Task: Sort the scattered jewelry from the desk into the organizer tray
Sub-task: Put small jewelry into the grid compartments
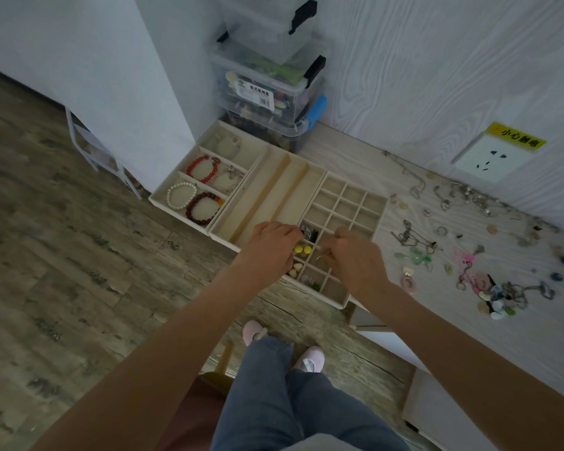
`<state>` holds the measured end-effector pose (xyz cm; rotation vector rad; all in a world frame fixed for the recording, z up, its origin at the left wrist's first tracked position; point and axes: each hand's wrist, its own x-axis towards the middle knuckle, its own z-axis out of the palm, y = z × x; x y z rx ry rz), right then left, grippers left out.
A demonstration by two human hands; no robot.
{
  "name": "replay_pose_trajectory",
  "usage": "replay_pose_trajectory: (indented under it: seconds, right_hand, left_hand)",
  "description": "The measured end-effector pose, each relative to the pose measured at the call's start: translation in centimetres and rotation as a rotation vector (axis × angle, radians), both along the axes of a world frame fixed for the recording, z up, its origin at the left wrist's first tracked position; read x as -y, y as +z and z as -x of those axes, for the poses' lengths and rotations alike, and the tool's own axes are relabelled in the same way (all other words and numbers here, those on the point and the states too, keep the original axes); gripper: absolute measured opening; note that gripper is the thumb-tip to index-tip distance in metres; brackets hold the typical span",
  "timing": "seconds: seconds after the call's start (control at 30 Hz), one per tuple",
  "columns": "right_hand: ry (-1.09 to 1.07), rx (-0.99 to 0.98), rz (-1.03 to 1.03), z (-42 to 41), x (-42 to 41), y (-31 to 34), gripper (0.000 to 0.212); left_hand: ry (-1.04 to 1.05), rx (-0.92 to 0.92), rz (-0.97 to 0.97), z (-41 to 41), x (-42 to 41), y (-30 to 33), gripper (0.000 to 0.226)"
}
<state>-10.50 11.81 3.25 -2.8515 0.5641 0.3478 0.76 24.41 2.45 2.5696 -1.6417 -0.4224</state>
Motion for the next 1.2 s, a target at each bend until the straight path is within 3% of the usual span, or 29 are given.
replay_pose_trajectory:
  seconds: [0.2, 0.4, 0.53, 0.63, 0.9, 1.2]
  right_hand:
    - [0.097, -0.038, 0.148, -0.3, -0.4, -0.6, 0.014]
    - [0.087, 0.045, 0.01, -0.6, 0.0, -1.4, 0.021]
    - [-0.066, 0.104, -0.11, 0.1, 0.1, -0.9, 0.02]
    - [-0.121, 0.076, -0.054, 0.6, 0.1, -1.0, 0.022]
    - [-0.01, 0.033, 0.118, -0.5, -0.9, -2.1, 0.022]
    - [-0.063, 0.112, 0.05, -0.7, -1.0, -2.4, 0.02]
  left_hand:
    - [0.0, 0.001, -0.007, 0.1, 0.3, 0.4, 0.039]
    - [0.013, -0.012, -0.016, 0.2, 0.3, 0.5, 0.038]
    - [0.01, -0.008, -0.011, 0.3, 0.4, 0.4, 0.037]
    - [0.019, -0.024, -0.024, 0.3, 0.5, 0.5, 0.037]
    - [0.021, -0.031, -0.046, 0.4, 0.4, 0.6, 0.04]
    - [0.014, -0.022, -0.081, 0.7, 0.5, 0.7, 0.041]
